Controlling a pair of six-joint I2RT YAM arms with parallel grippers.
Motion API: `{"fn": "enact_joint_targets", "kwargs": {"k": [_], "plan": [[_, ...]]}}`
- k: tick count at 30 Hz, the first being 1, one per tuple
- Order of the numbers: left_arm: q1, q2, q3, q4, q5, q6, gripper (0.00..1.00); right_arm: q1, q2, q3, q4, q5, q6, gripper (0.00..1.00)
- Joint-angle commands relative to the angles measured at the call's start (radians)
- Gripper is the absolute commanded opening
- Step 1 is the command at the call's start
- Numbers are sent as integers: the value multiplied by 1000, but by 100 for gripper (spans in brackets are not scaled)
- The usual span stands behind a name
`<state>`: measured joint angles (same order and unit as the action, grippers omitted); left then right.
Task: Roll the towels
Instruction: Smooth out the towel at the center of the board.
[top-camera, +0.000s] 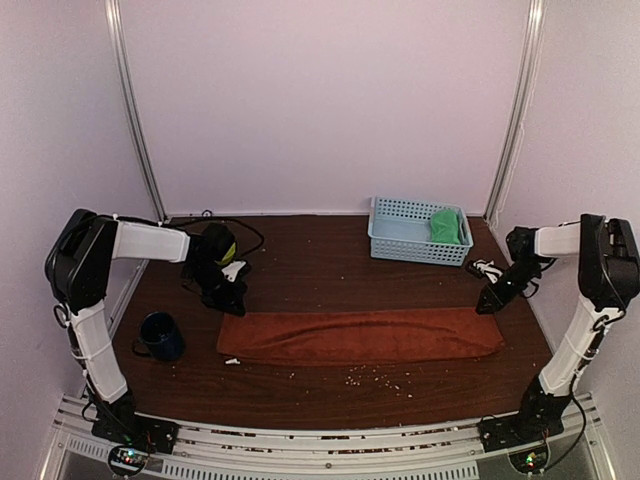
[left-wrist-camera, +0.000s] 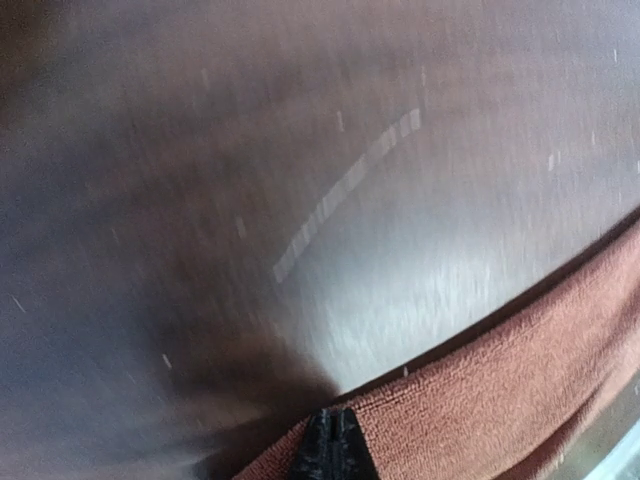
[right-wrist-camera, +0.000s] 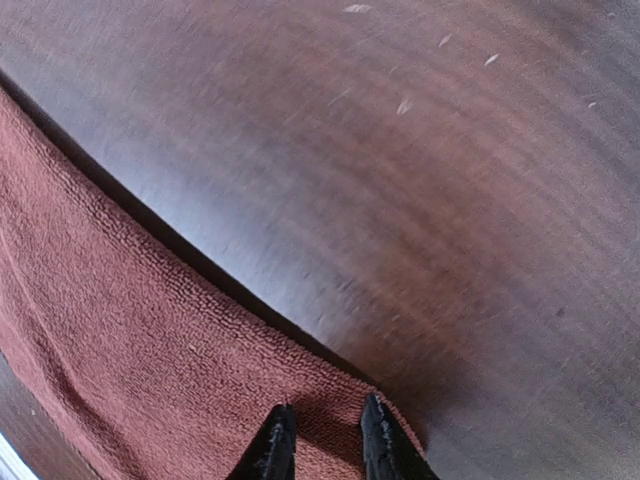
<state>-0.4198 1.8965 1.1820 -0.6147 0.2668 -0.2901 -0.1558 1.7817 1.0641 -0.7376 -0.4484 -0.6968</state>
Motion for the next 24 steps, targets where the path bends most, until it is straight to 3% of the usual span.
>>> {"fn": "enact_joint_targets", "kwargs": {"k": [1, 8, 17, 21, 24], "plan": [[4, 54, 2, 157, -166, -41, 0, 1, 35, 16, 101, 95, 74, 29], [16, 27, 49, 241, -207, -82, 1, 1, 16, 23, 114, 105, 99, 31], [-38, -132, 45, 217, -11, -9, 11, 15, -173, 74, -71, -86, 37, 36], [-138, -152, 17, 206, 64, 47, 7, 101, -237, 17, -146, -99, -49, 36], [-174, -134, -2, 151, 38, 46, 3, 192, -282, -54, -130, -79, -88, 36]]}}
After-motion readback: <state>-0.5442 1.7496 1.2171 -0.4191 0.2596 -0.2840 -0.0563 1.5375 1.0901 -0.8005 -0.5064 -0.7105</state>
